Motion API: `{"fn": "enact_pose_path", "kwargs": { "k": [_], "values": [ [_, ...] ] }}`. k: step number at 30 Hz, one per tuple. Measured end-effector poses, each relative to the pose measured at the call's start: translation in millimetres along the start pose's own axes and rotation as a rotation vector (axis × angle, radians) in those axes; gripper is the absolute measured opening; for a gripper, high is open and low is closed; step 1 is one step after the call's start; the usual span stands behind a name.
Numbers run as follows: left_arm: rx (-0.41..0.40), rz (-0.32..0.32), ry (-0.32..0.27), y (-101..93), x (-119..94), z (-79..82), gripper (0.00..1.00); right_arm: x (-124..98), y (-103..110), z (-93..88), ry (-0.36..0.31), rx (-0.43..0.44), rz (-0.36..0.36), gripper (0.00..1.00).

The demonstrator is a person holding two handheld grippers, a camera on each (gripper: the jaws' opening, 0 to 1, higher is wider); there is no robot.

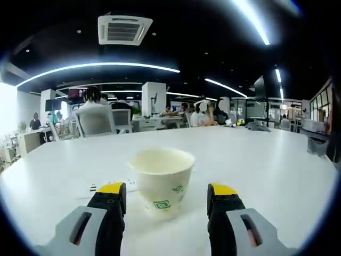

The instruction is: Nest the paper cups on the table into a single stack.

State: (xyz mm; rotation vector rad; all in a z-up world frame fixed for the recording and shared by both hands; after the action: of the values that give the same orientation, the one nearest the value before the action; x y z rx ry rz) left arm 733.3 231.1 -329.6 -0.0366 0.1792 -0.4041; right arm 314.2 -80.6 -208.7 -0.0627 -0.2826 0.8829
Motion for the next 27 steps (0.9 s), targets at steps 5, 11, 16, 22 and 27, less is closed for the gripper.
{"fn": "enact_pose_path", "kwargs": {
  "k": [5, 11, 16, 22, 27],
  "values": [
    [0.007, 0.001, 0.026, -6.8, 12.9, -2.8, 0.66, 1.6, 1.6, -1.7, 0.016, -0.002, 0.003, 0.6],
    [0.043, 0.073, 0.03, -3.6, 16.3, -0.9, 0.64, 2.7, 1.7, -12.4, 0.083, 0.01, 0.007, 0.62],
    [0.048, 0.089, 0.022, -2.8, 20.1, 3.0, 0.62, 1.1, 0.2, -12.4, 0.08, 0.013, 0.002, 0.62],
    [0.062, 0.1, 0.031, -0.2, 20.5, 5.5, 0.51, 1.2, -1.6, -13.3, 0.081, 0.017, -0.003, 0.62],
    [0.04, 0.103, 0.021, 7.0, 14.7, 7.8, 0.49, 1.8, -1.7, -16.5, 0.087, 0.022, -0.002, 0.62]
  ]
}}
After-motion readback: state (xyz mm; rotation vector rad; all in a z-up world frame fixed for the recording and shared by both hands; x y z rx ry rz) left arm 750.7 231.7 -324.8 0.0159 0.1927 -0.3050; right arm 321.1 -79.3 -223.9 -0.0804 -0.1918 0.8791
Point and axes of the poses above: the point that each gripper's makers call its tool centre point, and the gripper's own axes: x roughly forward along the fingers, y roughly to its left, z roughly out of its top, the point moved 8 cm from there along -x, roughly backward along the fingers, and after that the axes turned 6 degrees about -x, right-handed, at the moved point
